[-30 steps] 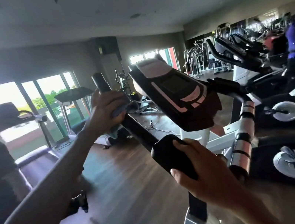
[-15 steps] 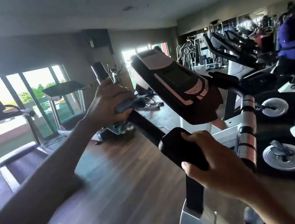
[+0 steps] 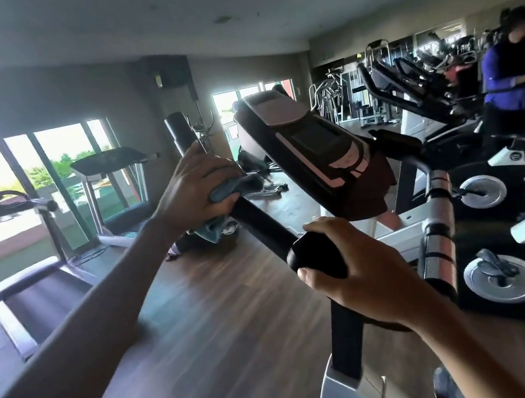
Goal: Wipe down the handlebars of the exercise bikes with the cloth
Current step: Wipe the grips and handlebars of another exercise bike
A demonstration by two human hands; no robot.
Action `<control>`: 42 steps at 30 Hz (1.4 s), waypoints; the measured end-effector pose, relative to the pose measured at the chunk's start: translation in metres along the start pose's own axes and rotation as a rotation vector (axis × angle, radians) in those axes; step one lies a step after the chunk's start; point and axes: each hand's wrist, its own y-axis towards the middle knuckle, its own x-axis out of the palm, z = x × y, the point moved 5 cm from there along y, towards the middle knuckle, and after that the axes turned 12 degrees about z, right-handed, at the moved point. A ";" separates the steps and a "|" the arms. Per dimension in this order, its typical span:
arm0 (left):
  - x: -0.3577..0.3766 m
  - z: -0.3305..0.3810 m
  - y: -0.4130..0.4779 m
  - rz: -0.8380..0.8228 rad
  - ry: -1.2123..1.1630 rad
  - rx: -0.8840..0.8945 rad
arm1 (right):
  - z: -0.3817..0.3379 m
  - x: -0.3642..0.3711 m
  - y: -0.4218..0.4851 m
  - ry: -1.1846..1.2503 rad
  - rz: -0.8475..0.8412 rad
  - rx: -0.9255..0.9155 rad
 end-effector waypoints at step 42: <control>0.007 0.073 -0.010 0.006 -0.252 0.038 | 0.045 -0.002 -0.017 0.339 0.093 0.126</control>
